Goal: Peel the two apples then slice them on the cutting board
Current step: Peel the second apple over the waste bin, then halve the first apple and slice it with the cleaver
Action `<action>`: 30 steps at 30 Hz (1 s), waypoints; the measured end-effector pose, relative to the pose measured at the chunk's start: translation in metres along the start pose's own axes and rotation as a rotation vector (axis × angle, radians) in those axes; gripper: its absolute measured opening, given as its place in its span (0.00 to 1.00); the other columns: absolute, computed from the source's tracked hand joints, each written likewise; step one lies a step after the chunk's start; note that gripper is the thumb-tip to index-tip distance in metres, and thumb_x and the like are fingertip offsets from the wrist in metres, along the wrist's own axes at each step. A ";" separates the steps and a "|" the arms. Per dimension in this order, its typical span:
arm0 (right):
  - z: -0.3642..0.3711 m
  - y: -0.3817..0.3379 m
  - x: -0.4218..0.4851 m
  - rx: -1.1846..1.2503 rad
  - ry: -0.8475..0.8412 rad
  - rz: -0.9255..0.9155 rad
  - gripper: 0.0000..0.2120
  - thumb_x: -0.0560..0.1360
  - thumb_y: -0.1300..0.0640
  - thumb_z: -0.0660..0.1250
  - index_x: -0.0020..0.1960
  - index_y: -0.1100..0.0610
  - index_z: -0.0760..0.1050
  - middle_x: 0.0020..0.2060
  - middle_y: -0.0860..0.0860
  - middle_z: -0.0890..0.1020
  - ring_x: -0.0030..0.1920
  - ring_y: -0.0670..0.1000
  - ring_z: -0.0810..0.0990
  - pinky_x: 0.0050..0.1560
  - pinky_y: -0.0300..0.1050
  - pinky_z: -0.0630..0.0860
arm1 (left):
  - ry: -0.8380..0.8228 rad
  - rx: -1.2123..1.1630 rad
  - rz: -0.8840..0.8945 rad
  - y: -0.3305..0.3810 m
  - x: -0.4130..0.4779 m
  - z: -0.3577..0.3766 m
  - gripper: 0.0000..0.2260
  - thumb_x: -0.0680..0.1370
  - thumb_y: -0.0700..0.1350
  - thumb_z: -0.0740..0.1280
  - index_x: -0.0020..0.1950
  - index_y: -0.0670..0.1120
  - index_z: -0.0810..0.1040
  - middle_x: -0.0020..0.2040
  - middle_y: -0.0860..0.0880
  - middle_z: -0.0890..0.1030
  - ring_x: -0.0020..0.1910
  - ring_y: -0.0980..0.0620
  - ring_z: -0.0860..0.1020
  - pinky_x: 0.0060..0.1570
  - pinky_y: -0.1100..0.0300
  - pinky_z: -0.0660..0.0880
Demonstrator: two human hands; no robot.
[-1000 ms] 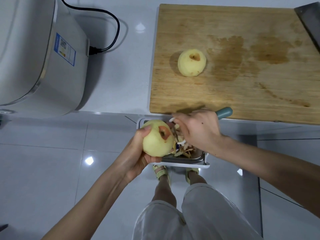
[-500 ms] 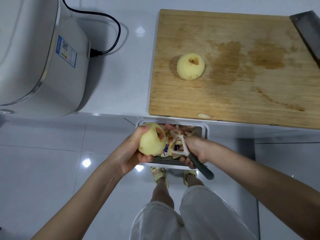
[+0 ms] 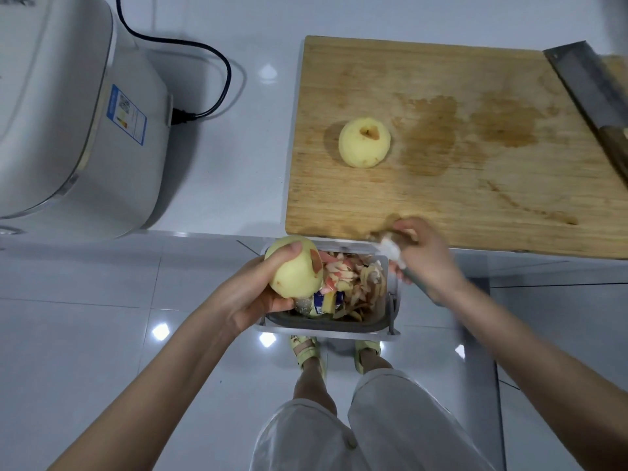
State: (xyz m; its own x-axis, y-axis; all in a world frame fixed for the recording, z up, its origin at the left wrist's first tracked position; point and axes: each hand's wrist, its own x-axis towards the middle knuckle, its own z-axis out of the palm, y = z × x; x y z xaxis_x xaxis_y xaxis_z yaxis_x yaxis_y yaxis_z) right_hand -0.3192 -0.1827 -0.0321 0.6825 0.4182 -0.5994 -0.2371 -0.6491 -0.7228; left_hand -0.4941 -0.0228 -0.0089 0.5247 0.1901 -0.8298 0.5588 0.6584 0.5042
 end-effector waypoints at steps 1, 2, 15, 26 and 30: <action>-0.007 -0.003 0.008 0.210 -0.015 0.143 0.07 0.80 0.62 0.57 0.56 0.58 0.72 0.29 0.52 0.77 0.22 0.49 0.72 0.19 0.38 0.65 | -0.007 0.000 0.014 0.002 0.000 0.001 0.25 0.65 0.58 0.69 0.58 0.48 0.77 0.47 0.45 0.82 0.45 0.47 0.79 0.27 0.64 0.75; -0.013 -0.005 0.014 0.372 -0.022 0.264 0.07 0.80 0.61 0.56 0.54 0.59 0.72 0.25 0.54 0.75 0.21 0.49 0.69 0.19 0.37 0.64 | -0.009 -0.004 0.029 0.003 0.000 0.002 0.25 0.65 0.58 0.69 0.58 0.48 0.76 0.47 0.45 0.81 0.44 0.48 0.80 0.26 0.64 0.74; 0.027 -0.002 -0.021 0.075 -0.228 0.173 0.11 0.81 0.56 0.57 0.49 0.59 0.77 0.26 0.56 0.76 0.24 0.50 0.69 0.23 0.40 0.63 | -0.091 -0.219 0.066 0.029 -0.001 0.008 0.21 0.67 0.51 0.69 0.59 0.48 0.73 0.43 0.44 0.85 0.38 0.46 0.84 0.40 0.50 0.81; -0.044 -0.034 -0.021 -0.009 0.107 -0.084 0.07 0.77 0.58 0.64 0.44 0.57 0.79 0.27 0.52 0.77 0.25 0.47 0.73 0.26 0.39 0.68 | -0.156 0.120 0.204 0.069 0.004 0.042 0.27 0.64 0.51 0.73 0.62 0.48 0.74 0.51 0.46 0.82 0.42 0.52 0.83 0.33 0.57 0.79; -0.098 -0.047 -0.018 0.049 0.267 -0.148 0.09 0.78 0.57 0.64 0.44 0.61 0.79 0.28 0.56 0.78 0.28 0.50 0.73 0.28 0.42 0.69 | -0.189 0.345 0.360 0.092 0.013 0.094 0.30 0.65 0.50 0.76 0.65 0.51 0.72 0.56 0.50 0.80 0.52 0.50 0.82 0.42 0.54 0.80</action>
State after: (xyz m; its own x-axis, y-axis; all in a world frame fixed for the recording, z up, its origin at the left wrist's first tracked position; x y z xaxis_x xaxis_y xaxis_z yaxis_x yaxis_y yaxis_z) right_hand -0.2525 -0.2219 0.0460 0.8679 0.3198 -0.3801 -0.1509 -0.5593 -0.8151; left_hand -0.3756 -0.0286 0.0490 0.8110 0.2042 -0.5483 0.4843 0.2915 0.8249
